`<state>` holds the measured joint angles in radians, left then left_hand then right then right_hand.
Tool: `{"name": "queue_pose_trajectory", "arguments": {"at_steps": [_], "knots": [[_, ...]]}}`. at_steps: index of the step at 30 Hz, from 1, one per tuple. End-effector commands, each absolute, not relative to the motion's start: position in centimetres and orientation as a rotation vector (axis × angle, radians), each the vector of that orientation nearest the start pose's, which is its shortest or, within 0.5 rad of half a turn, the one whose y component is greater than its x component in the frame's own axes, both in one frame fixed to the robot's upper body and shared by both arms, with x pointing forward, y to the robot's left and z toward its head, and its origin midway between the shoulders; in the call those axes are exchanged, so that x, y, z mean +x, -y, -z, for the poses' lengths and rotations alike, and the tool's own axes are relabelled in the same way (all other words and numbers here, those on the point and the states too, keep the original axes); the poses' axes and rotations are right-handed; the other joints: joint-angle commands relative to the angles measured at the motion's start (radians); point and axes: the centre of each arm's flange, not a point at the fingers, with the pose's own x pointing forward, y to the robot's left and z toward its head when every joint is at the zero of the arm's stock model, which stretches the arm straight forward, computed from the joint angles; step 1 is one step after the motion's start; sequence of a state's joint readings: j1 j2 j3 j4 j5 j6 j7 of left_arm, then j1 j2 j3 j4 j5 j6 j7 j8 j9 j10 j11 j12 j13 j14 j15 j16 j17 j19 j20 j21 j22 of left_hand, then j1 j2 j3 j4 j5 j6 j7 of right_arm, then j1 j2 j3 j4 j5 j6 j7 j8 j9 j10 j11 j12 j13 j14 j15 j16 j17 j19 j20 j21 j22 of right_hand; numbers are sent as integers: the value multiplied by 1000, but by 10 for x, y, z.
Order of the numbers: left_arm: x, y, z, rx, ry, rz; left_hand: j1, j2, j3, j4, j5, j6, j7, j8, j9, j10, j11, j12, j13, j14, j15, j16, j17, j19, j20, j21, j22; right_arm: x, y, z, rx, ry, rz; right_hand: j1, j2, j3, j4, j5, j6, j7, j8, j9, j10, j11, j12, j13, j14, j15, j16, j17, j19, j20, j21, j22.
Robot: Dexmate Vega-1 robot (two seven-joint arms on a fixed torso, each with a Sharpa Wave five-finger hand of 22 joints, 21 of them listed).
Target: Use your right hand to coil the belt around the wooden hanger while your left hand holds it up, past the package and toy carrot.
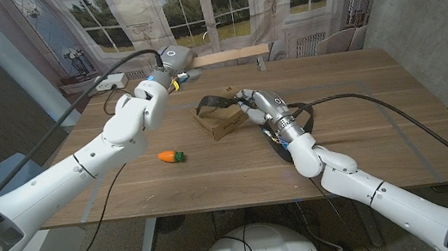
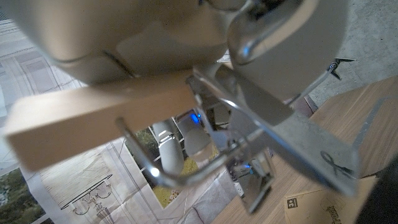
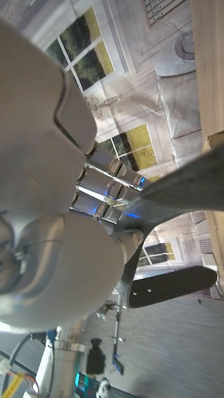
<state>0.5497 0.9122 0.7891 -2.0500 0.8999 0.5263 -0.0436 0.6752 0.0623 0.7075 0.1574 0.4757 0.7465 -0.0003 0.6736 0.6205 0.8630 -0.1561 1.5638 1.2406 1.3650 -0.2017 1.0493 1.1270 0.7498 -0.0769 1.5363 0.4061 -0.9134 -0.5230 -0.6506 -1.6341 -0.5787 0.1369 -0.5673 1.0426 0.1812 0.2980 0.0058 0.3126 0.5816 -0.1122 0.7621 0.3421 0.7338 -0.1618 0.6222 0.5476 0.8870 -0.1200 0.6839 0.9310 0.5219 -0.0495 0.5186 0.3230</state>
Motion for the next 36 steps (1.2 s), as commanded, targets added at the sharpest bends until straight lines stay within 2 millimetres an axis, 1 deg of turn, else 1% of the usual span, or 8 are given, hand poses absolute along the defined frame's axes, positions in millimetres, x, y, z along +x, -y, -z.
{"name": "queue_pose_trajectory", "arguments": {"at_steps": [1,8,10,13,18,23,31,36], "knots": [[528,-181,-141,1749,817,-442,-11,-1,8,0,-2,-3,4,10,3,2,-7,5,1,10,4,-1,5,-3,-46,7,0,559,161,31,-766,1070,177,-3,8,0,10,10,-11,-6,96,365,12,-36,96,187,-13,-104,-8,17,-9,-28,9,6],[527,-181,-145,1755,816,-457,-13,-2,11,0,-2,-5,3,13,1,3,-6,5,0,5,3,-5,3,-5,-46,8,1,556,185,28,-710,1054,235,-5,10,1,18,13,-17,-7,97,366,7,-39,104,203,-16,-105,-14,32,-15,-29,14,7],[528,-180,-146,1756,818,-457,-14,-2,11,0,-2,-5,3,13,0,1,-8,5,0,7,5,-5,2,-4,-46,7,-1,555,191,27,-668,1049,231,-6,10,1,19,13,-16,-6,98,366,6,-40,106,206,-16,-105,-15,35,-16,-29,15,7],[531,-178,-146,1756,818,-454,-15,-2,12,0,-2,-6,3,15,1,2,-7,5,0,6,5,-7,-1,-5,-45,10,1,553,199,24,-620,1047,219,-6,10,2,21,14,-17,-8,97,365,5,-40,108,210,-17,-105,-16,38,-16,-29,17,7],[536,-174,-147,1766,814,-442,-16,-4,15,-1,-2,-7,4,18,-2,1,-8,5,0,11,4,-2,4,-4,-46,10,0,545,211,15,-497,1061,131,-7,10,3,24,15,-18,-8,100,367,3,-40,113,219,-17,-105,-18,47,-18,-28,20,7],[545,-166,-148,1783,826,-424,-18,-5,18,-1,-2,-9,3,22,-2,1,-7,5,1,9,3,-1,8,-5,-45,11,1,534,213,5,-438,1106,59,-7,10,3,27,16,-20,-8,102,368,1,-40,117,227,-16,-106,-19,56,-21,-27,23,8],[554,-154,-151,1790,853,-411,-20,-5,21,-1,-2,-9,3,25,-8,0,-6,5,0,10,4,-3,5,-6,-45,11,-2,522,211,-8,-398,1166,1,-7,9,5,32,18,-18,-7,105,367,2,-39,125,239,-12,-106,-22,75,-23,-24,31,8],[558,-147,-154,1774,881,-410,-21,-6,22,-1,-2,-11,5,28,-8,0,-6,5,0,7,4,-7,1,-4,-45,10,-5,514,207,-21,-383,1208,-25,-7,10,7,34,18,-12,-4,107,364,5,-40,126,240,-5,-106,-20,84,-24,-23,34,8]]}}
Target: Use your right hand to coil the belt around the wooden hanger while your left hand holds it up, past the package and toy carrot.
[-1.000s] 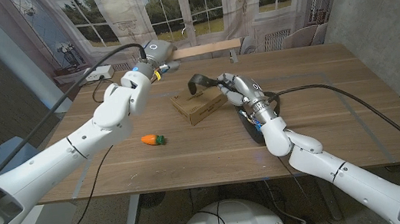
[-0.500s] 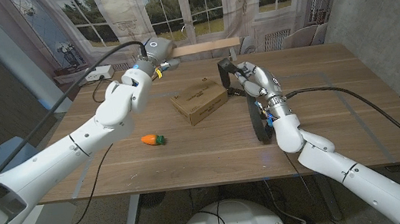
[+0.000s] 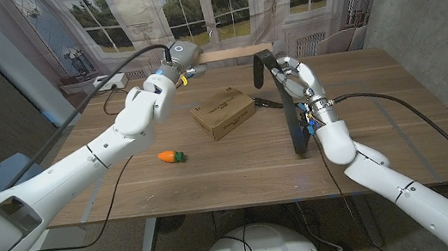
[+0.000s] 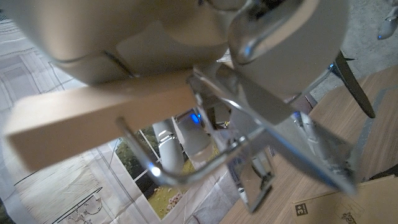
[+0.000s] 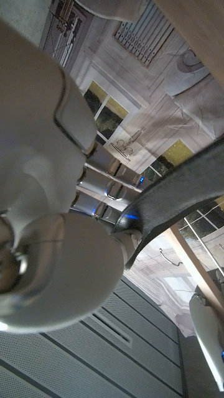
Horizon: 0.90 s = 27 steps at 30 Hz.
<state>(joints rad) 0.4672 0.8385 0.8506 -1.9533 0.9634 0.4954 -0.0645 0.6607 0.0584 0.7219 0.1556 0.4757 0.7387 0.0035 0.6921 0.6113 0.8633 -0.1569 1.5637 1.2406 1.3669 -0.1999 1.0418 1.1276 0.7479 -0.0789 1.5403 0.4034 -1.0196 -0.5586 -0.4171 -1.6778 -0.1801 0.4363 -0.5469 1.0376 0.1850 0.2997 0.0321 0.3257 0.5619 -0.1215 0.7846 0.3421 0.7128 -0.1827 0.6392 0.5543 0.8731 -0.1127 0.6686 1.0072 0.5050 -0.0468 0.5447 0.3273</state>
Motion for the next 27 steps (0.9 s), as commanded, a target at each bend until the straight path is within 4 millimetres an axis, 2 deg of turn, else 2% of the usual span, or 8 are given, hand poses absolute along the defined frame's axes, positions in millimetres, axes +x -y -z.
{"name": "queue_pose_trajectory", "arguments": {"at_steps": [1,18,27], "knots": [[559,-146,-155,1772,888,-409,-7,-2,8,0,-2,-1,0,10,0,2,-4,6,0,8,2,3,3,-3,-44,8,0,513,205,-24,-383,1212,-27,-2,6,5,8,5,7,5,84,363,27,-19,110,233,9,-113,-5,10,-7,-26,9,4],[570,-118,-158,1781,974,-348,-11,-2,12,0,-3,-5,0,17,-7,0,-7,5,0,5,2,1,4,-6,-45,9,0,500,180,-70,-402,1327,-64,2,2,9,10,6,18,9,91,356,51,-17,110,220,28,-113,-5,46,-2,-22,29,4],[572,-117,-153,1785,985,-319,-13,-3,14,-1,-4,-9,-2,23,-10,1,-9,5,0,4,1,1,6,-5,-44,10,-2,500,175,-95,-345,1356,-80,2,0,10,11,5,19,10,94,355,52,-17,112,222,32,-113,-8,60,-1,-23,36,4]]}}
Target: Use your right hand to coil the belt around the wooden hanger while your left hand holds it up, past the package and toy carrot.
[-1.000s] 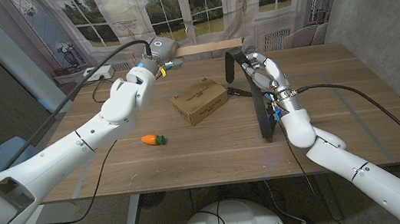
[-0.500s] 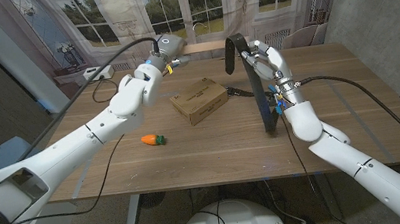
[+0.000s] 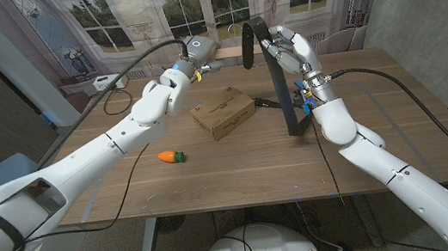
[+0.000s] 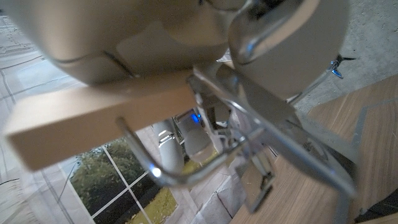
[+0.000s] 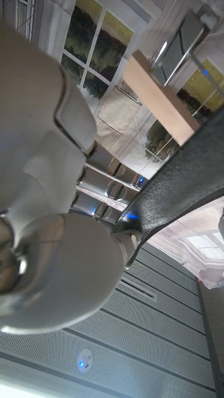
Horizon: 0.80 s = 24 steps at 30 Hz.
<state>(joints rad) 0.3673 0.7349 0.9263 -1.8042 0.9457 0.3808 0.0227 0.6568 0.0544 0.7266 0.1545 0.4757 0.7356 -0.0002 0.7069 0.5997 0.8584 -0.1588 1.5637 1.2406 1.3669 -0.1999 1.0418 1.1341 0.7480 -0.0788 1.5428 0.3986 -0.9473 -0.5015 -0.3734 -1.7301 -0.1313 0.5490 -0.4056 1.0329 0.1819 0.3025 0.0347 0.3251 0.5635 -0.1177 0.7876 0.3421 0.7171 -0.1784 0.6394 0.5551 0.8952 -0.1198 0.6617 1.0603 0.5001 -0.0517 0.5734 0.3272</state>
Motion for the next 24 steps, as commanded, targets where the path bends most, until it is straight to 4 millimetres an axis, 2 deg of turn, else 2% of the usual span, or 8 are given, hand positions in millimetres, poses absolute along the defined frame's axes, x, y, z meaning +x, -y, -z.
{"name": "queue_pose_trajectory", "arguments": {"at_steps": [1,12,24], "knots": [[573,-117,-153,1785,986,-316,-10,2,9,0,-4,-5,2,8,1,6,-7,6,0,7,1,4,3,-6,-44,8,3,500,174,-97,-341,1358,-79,7,3,7,9,6,18,6,91,355,48,-22,111,221,10,-106,-2,8,4,-18,8,4],[572,-123,-145,1785,1001,-277,-11,1,10,1,-4,-7,0,13,2,2,-4,5,0,6,1,6,7,-7,-45,6,1,501,168,-128,-319,1396,-29,7,1,7,10,5,20,6,92,349,51,-24,110,217,13,-106,-7,22,5,-19,17,4],[569,-133,-140,1774,1021,-272,-13,0,11,0,-4,-6,2,17,-2,1,-6,5,0,6,3,1,1,-8,-45,6,-1,509,173,-165,-216,1417,86,6,-1,6,11,5,20,4,93,345,56,-25,108,211,15,-106,-15,39,4,-21,28,3]]}}
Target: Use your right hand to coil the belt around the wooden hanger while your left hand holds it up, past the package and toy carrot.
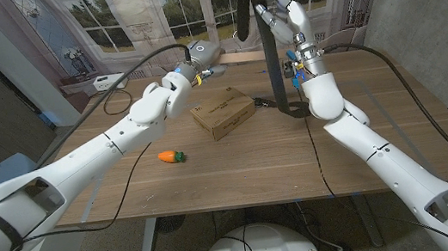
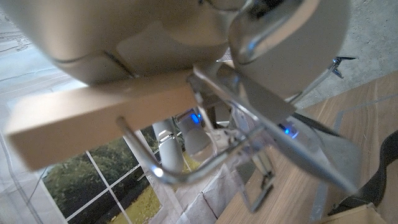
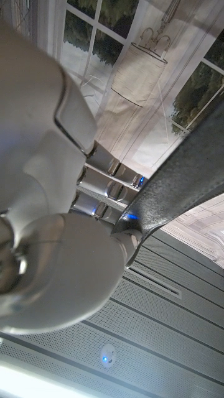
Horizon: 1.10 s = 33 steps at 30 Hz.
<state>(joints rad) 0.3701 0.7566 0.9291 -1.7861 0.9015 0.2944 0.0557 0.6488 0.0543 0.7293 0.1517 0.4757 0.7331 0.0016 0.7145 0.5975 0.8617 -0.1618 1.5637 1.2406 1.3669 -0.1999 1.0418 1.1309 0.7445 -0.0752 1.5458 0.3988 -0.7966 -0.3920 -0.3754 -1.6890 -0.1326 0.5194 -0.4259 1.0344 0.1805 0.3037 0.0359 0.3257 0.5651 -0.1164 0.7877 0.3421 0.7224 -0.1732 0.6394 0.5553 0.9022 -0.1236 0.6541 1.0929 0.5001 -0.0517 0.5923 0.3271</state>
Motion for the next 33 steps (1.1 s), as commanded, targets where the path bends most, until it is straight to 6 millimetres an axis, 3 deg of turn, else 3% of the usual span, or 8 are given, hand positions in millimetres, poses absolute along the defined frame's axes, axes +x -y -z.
{"name": "queue_pose_trajectory", "arguments": {"at_steps": [1,16,23,33], "knots": [[568,-134,-139,1768,1028,-275,-5,0,9,3,-4,-5,-1,10,0,-2,-1,5,0,4,2,-1,3,-5,-48,4,1,510,173,-167,-209,1411,102,5,1,5,10,4,18,3,94,345,50,-30,109,213,8,-102,-8,8,5,-21,10,3],[552,-143,-137,1671,1131,-229,-7,-1,11,2,-4,-6,0,16,-3,-1,-2,5,0,2,2,-3,2,-5,-48,4,-1,550,166,-184,-221,1240,155,11,-1,7,4,3,41,25,98,326,76,-8,108,193,23,-103,-19,34,11,-8,31,0],[549,-143,-138,1644,1157,-206,-8,-1,11,2,-3,-8,-1,18,-5,0,-1,5,0,5,2,-1,3,-6,-48,4,-2,556,164,-193,-266,1197,172,16,-2,8,-1,4,52,36,100,319,84,0,111,190,31,-102,-22,44,12,-2,39,-1],[544,-155,-138,1647,1141,-189,-10,-6,12,2,-1,-5,-4,26,-8,-2,0,5,0,7,1,3,9,-7,-45,3,-4,569,182,-203,-346,1129,217,18,-4,9,-4,3,50,37,101,318,83,0,111,190,32,-101,-31,53,10,-4,47,-3]]}}
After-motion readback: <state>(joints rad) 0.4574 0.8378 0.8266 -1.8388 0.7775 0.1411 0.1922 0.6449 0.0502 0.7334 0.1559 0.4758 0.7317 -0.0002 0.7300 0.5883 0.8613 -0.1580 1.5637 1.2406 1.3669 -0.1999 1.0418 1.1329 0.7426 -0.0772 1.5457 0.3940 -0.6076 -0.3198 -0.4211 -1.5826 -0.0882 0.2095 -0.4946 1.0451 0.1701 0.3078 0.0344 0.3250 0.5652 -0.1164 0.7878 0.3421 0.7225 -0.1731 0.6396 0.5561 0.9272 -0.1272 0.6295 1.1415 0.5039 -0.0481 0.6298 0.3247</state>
